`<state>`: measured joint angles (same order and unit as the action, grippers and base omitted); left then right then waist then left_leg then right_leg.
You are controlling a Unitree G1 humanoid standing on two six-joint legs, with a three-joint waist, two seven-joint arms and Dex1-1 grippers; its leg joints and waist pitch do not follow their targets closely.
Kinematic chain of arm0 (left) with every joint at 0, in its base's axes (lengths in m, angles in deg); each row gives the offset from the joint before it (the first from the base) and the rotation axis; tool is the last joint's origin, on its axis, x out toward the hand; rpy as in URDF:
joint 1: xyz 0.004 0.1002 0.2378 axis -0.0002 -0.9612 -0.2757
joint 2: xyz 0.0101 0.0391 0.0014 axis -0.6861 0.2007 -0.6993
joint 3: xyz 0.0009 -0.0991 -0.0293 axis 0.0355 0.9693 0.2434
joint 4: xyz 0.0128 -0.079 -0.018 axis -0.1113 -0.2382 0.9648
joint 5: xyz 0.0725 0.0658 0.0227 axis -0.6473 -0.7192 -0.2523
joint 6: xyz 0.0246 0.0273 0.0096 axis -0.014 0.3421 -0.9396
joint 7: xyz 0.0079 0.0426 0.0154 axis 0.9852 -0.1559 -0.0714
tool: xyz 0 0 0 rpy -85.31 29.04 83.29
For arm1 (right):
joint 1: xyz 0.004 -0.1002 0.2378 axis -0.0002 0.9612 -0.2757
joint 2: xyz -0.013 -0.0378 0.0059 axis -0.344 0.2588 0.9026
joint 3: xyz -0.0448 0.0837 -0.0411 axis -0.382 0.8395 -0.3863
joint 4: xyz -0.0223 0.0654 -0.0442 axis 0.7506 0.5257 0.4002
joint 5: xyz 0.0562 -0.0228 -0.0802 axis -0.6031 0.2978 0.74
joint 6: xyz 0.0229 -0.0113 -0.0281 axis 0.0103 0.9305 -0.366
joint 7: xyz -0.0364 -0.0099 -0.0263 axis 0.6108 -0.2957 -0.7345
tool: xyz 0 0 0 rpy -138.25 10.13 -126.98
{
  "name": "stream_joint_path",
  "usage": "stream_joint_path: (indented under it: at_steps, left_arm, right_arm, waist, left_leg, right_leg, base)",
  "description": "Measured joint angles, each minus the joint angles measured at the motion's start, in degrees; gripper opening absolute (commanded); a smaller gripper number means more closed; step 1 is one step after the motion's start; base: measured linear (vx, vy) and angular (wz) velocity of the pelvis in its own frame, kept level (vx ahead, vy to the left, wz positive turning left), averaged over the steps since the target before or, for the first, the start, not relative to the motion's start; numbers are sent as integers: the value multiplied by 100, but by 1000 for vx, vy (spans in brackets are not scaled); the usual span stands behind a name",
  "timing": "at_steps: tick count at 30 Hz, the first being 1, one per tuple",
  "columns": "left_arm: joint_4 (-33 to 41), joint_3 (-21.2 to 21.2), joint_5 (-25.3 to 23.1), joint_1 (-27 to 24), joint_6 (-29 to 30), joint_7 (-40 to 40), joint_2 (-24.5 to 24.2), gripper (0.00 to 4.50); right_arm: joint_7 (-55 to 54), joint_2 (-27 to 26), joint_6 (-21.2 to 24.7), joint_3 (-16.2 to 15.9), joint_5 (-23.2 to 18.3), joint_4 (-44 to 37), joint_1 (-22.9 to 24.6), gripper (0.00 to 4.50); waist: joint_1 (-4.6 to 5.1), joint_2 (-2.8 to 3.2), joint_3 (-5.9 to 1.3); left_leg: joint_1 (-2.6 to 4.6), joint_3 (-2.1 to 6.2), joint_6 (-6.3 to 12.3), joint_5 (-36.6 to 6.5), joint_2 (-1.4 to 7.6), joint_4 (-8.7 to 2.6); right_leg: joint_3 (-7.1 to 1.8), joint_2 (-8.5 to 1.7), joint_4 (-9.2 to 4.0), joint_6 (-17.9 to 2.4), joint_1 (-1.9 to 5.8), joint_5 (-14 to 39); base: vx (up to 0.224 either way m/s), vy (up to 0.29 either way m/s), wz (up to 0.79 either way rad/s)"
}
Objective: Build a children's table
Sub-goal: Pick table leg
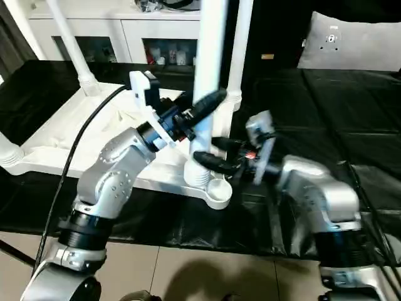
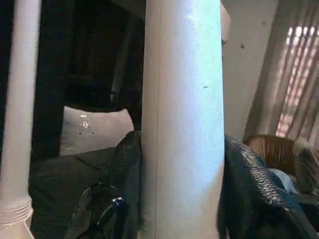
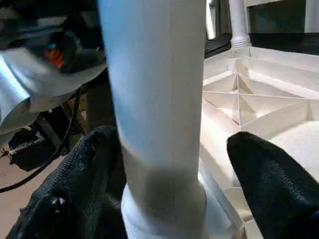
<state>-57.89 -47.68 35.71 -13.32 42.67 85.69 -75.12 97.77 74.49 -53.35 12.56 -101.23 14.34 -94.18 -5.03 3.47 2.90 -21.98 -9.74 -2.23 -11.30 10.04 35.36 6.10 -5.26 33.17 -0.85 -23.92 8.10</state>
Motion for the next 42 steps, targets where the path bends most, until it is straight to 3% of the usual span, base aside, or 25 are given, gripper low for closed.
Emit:
stream_joint_path:
  at_steps: [8, 9, 13, 15, 18, 19, 28, 30, 32, 36, 42]
  left_arm:
    - [4, -106, -102, -18, -90, 37, 7, 182]
    - [4, -133, -121, -18, -92, 38, 13, 182]
    - [4, -167, -145, -43, -109, 48, 28, 182]
    - [4, -167, -150, -57, -122, 48, 28, 182]
    - [4, -170, -191, -64, -145, 45, 29, 182]
    - [4, -170, -208, -64, -154, 43, 31, 182]
    - [3, -155, -246, -102, -185, 19, 65, 182]
    - [3, -155, -247, -135, -185, 20, 74, 181]
    - [2, -156, -253, -138, -184, 20, 74, 181]
    - [2, -171, -258, -139, -186, 37, 79, 181]
    - [2, -200, -276, -138, -187, 41, 87, 181]
  right_arm:
    - [-31, -74, -6, -146, 64, 105, -48, 388]
    - [-40, -87, -6, -146, 67, 121, -62, 360]
    - [-52, -131, -6, -150, 86, 162, -74, 347]
    - [-52, -133, -6, -150, 85, 164, -74, 313]
    - [-35, -152, -6, -155, 82, 169, -74, 305]
    - [-20, -163, -6, -155, 83, 170, -74, 269]
    - [11, -216, -37, -213, 98, 178, -76, 204]
    - [9, -215, -47, -245, 130, 185, -76, 201]
    - [11, -216, -47, -253, 140, 185, -76, 253]
    - [-5, -222, -31, -248, 152, 239, -78, 289]
    - [-13, -228, -31, -251, 208, 262, -78, 298]
  waist:
    - [9, 0, 0]
    - [6, 0, 0]
    - [4, 1, -1]
    - [4, 1, -1]
    - [4, 1, -1]
    - [5, 1, -1]
    - [6, 1, -1]
    - [4, 1, -1]
    - [3, 1, -1]
    - [3, 1, -1]
    - [7, 1, -1]
  left_leg:
    - [0, 0, 0, 0, 0, 0]
    - [1, 0, 0, 0, 0, 0]
    - [0, 0, 0, 0, 0, 0]
    - [0, 0, 0, 0, 0, 0]
    - [1, 0, 0, 0, 0, 0]
    - [1, 0, 0, 0, 0, 0]
    - [1, -1, 1, 1, 0, 2]
    - [1, 0, 1, 1, 0, 2]
    - [1, 0, 1, 1, 0, 2]
    - [0, 0, 1, 1, 0, 4]
    - [1, 0, 1, 1, 0, 4]
  right_leg:
    - [0, 0, 1, 0, 1, -2]
    - [0, 0, 1, 0, 1, -2]
    - [-1, 0, 1, -1, 1, -3]
    - [-1, 0, 1, -1, 0, -3]
    - [-1, 0, 2, -1, 1, -3]
    - [-1, 0, 2, -1, 1, -3]
    - [-1, 0, 2, -1, 1, -4]
    - [-1, 0, 3, -1, 1, -4]
    - [-1, 0, 3, -1, 1, -4]
    - [-2, 0, 3, -1, 2, -5]
    - [-2, 0, 4, -1, 2, -5]
  base:
    - [0, 0, 0]
    - [0, 0, 0]
    - [0, 0, 0]
    - [0, 0, 0]
    - [0, 0, 0]
    - [0, 0, 0]
    - [0, 0, 0]
    - [0, 0, 0]
    - [0, 0, 0]
    - [0, 0, 0]
    - [0, 0, 0]
